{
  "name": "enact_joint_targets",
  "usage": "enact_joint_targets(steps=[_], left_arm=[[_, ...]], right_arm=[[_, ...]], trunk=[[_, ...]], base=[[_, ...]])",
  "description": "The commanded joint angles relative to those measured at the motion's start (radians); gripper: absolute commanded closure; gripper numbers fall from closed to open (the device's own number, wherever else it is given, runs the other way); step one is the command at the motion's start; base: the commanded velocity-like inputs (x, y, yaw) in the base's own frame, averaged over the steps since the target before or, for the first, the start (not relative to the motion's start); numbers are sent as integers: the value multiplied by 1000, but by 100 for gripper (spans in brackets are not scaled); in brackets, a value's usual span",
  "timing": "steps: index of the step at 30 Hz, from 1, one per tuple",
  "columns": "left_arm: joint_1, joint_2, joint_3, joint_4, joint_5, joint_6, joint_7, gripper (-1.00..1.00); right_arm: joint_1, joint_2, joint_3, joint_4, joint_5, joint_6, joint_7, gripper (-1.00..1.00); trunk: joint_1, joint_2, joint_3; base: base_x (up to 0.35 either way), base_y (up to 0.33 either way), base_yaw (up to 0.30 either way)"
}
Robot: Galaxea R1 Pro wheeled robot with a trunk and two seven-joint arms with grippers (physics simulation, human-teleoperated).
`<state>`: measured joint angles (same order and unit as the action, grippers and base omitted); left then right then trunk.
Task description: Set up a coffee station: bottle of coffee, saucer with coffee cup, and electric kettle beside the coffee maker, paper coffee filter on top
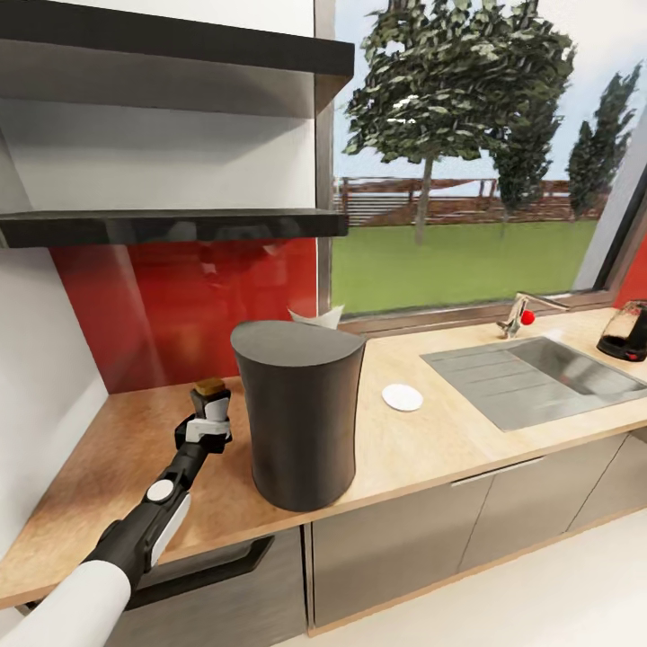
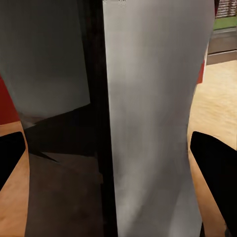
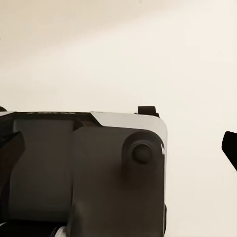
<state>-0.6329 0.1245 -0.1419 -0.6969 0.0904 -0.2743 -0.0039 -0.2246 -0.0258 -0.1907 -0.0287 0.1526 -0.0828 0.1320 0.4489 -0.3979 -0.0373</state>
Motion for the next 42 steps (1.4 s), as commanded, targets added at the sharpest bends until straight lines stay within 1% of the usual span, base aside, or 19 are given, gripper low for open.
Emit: enact_joint_targets(steps=[1, 5, 13, 15, 17, 20, 33, 34, 42], left_arm=[[1, 1, -5, 6, 9, -4, -1, 100], [3, 0, -5, 11, 10, -4, -1, 100], [8, -1, -5, 13, 9, -5, -1, 100], [9, -6, -5, 13, 8, -5, -1, 100], [10, -21, -4, 13, 3, -5, -1, 100], [26, -27, -5, 11, 1, -5, 0, 100], [36, -34, -4, 10, 0, -5, 4, 100], [36, -34, -4, 10, 0, -5, 6, -100], [36, -33, -3, 10, 0, -6, 13, -100]], right_arm=[[-1, 0, -9, 1, 10, -4, 3, -100], [-1, 0, -9, 1, 10, -4, 3, -100], [-1, 0, -9, 2, 11, -4, 3, -100], [-1, 0, -9, 2, 11, -4, 3, -100], [-1, 0, -9, 3, 11, -4, 3, -100], [-1, -1, -9, 2, 12, -4, 3, -100], [-1, -2, -9, 2, 12, -4, 3, -100], [-1, -2, -9, 2, 12, -4, 3, -100], [-1, -2, -9, 3, 11, -5, 3, -100]], trunk=[[1, -2, -2], [1, -2, -2], [1, -2, -2], [1, -2, -2], [1, -2, -2], [1, -2, -2], [1, -2, -2], [1, -2, -2], [1, -2, -2]], base=[[291, 0, 0], [191, 0, 0], [71, 0, 0], [61, 0, 0], [15, 0, 0], [4, 0, 0], [0, 0, 0], [0, 0, 0], [0, 0, 0]])
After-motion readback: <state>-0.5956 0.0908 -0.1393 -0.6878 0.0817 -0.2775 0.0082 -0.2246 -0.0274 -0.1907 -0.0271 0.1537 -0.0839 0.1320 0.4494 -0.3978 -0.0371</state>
